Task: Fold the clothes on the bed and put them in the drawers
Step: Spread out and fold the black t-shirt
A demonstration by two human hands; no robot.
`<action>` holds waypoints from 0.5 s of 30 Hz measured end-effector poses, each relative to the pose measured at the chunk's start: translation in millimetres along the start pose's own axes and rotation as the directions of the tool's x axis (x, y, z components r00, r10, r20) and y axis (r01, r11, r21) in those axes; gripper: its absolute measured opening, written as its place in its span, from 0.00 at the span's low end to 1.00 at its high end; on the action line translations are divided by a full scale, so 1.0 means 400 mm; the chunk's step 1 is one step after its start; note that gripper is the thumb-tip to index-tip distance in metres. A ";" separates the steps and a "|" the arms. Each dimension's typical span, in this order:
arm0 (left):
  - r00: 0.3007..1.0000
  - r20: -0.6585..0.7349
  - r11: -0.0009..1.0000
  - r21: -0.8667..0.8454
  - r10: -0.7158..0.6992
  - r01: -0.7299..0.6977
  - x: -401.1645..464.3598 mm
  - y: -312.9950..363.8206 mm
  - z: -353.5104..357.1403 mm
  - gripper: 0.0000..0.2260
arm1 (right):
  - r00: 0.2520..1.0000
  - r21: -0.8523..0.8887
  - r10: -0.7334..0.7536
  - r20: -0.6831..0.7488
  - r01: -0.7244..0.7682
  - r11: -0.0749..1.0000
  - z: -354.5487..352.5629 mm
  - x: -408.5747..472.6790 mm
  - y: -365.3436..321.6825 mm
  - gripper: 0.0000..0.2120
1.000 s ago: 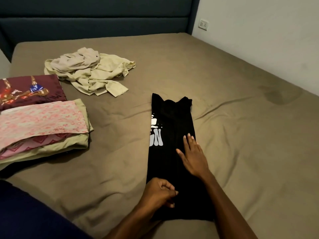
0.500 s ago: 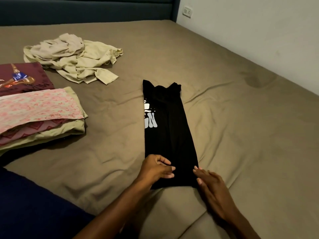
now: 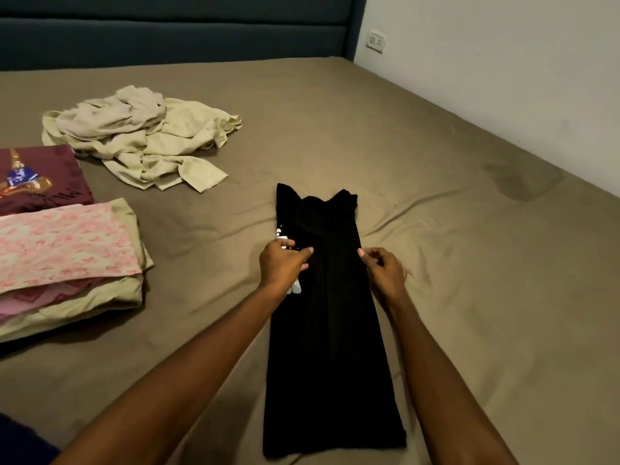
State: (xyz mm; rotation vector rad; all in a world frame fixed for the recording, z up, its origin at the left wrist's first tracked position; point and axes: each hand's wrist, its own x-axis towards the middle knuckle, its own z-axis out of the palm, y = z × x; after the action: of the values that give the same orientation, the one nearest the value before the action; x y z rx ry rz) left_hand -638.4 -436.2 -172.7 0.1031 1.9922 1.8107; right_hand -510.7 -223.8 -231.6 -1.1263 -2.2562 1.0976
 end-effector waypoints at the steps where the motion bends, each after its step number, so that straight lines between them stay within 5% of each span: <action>1: 0.999 -0.030 0.999 0.038 0.022 -0.021 0.047 0.022 0.021 0.22 | 1.000 -0.012 0.015 -0.024 -0.016 1.000 0.013 0.023 -0.015 0.23; 6: 0.991 -0.133 0.988 0.146 -0.022 0.042 0.248 0.071 0.086 0.41 | 0.994 -0.199 -0.044 -0.096 0.024 0.980 0.047 0.032 -0.011 0.21; 11: 0.980 -0.190 0.984 0.151 -0.064 0.093 0.305 0.098 0.116 0.21 | 0.984 -0.177 -0.113 -0.140 0.087 0.980 0.060 0.042 0.012 0.22; 15: 0.984 -0.178 0.996 0.086 0.011 0.004 0.255 0.075 0.104 0.16 | 0.981 -0.172 -0.127 -0.146 0.102 0.980 0.066 0.040 0.019 0.22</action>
State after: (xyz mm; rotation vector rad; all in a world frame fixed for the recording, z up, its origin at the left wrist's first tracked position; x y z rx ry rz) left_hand -721.8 -358.3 -173.4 -0.0302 2.1950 1.7909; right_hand -533.0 -220.8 -253.8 -1.0881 -2.2881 0.7627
